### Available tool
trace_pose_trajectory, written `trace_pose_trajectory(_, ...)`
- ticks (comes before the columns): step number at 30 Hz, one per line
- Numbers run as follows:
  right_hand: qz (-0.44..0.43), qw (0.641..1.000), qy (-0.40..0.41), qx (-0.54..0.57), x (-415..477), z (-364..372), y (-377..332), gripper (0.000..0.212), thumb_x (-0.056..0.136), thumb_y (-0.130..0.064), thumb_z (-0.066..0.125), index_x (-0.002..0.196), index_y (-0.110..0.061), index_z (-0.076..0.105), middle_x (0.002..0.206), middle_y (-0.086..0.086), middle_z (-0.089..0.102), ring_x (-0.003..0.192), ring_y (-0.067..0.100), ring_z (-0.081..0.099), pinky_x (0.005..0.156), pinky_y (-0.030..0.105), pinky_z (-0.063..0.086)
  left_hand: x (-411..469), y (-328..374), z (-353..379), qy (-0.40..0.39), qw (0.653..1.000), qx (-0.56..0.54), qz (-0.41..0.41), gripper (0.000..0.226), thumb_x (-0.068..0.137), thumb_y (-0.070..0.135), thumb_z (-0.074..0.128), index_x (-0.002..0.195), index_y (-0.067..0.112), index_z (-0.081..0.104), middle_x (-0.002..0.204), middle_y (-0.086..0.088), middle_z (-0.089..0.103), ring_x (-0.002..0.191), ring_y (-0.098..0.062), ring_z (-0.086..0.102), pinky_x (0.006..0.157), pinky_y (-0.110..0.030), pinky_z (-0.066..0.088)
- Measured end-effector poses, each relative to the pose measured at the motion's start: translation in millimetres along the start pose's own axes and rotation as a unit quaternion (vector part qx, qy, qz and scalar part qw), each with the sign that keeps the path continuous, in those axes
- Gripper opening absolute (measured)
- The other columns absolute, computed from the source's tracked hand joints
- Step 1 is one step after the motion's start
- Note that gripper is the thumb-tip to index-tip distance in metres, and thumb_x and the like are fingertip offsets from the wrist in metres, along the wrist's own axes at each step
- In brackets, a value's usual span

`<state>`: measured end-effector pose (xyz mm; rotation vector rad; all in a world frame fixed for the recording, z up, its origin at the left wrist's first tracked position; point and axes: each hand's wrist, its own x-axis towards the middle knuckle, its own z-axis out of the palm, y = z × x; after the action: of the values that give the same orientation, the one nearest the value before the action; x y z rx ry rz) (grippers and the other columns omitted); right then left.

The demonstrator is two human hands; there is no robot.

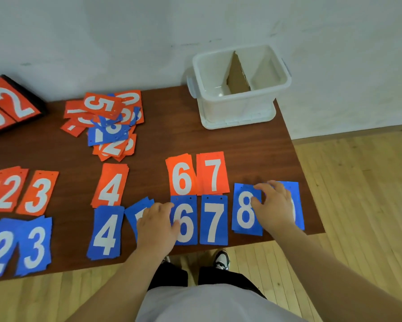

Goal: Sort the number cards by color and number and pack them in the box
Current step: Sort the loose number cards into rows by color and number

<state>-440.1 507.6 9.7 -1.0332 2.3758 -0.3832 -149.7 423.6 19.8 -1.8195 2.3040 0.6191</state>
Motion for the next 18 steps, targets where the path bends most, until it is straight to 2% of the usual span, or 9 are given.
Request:
trace_pose_trajectory(5, -0.067, 0.997, -0.028, -0.018, 5, 16, -84, 0.043, 0.091, -0.045, 0.066, 0.132, -0.034, 0.060, 0.149, -0.007, 0.042, 0.140, 0.019, 0.033, 0.112, 0.043, 0.037, 14, -51, -32, 0.028, 0.998, -0.018, -0.049, 0.055, 0.096, 0.049, 0.059, 0.145, 0.028, 0.046, 0.140, 0.001, 0.050, 0.129, -0.023, 0.047, 0.102, -0.040, 0.046)
trace_pose_trajectory(9, -0.110, 0.992, -0.050, -0.041, 13, 40, -157, 0.045, 0.089, -0.044, 0.065, 0.132, -0.033, 0.059, 0.148, -0.005, 0.045, 0.136, 0.022, 0.039, 0.110, 0.044, 0.040, 39, -104, -69, 0.036, 0.996, -0.014, -0.081, 0.056, 0.095, 0.052, 0.058, 0.144, 0.029, 0.045, 0.140, 0.000, 0.049, 0.130, -0.026, 0.046, 0.101, -0.044, 0.045)
trace_pose_trajectory(12, -0.129, 0.989, -0.067, -0.034, 19, 61, -205, 0.045, 0.088, -0.044, 0.067, 0.131, -0.034, 0.060, 0.150, -0.004, 0.044, 0.138, 0.021, 0.038, 0.111, 0.041, 0.039, 60, -144, -96, 0.051, 0.994, -0.013, -0.098, 0.056, 0.094, 0.052, 0.059, 0.143, 0.030, 0.046, 0.137, -0.001, 0.049, 0.125, -0.026, 0.048, 0.097, -0.043, 0.046)
trace_pose_trajectory(18, -0.138, 0.986, -0.095, -0.022, 41, 96, -289, 0.041, 0.087, -0.040, 0.070, 0.127, -0.036, 0.062, 0.149, -0.004, 0.042, 0.136, 0.021, 0.039, 0.111, 0.039, 0.041, 114, -215, -135, 0.062, 0.991, -0.038, -0.115, 0.059, 0.093, 0.053, 0.060, 0.146, 0.029, 0.044, 0.146, -0.004, 0.046, 0.135, -0.026, 0.044, 0.105, -0.042, 0.045)
